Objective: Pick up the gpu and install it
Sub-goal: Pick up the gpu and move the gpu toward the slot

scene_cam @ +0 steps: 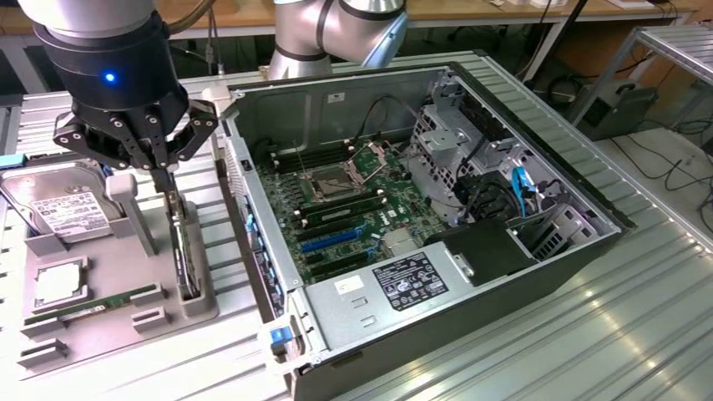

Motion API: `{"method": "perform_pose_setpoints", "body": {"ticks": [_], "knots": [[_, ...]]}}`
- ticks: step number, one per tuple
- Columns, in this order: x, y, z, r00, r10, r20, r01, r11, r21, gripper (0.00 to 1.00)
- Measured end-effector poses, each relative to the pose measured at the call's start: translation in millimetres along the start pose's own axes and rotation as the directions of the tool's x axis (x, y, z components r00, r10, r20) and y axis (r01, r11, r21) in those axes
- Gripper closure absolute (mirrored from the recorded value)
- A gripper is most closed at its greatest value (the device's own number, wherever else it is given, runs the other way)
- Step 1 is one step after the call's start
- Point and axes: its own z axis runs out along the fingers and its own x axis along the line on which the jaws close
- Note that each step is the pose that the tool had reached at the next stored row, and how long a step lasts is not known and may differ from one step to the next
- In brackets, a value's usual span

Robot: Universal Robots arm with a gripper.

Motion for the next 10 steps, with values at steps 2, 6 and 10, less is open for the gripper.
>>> {"method": "perform_pose_setpoints", "body": {"ticks": [2, 6, 10], "knots": [[0.0, 0.0, 0.0, 1.0, 0.0, 0.0, 0.0, 1.0, 0.0, 0.89], [0.0, 0.0, 0.0, 1.0, 0.0, 0.0, 0.0, 1.0, 0.0, 0.71], [3.6, -0.5, 5.8, 1.0, 0.001, 0.0011, -0.001, 1.0, 0.0008, 0.64]]}}
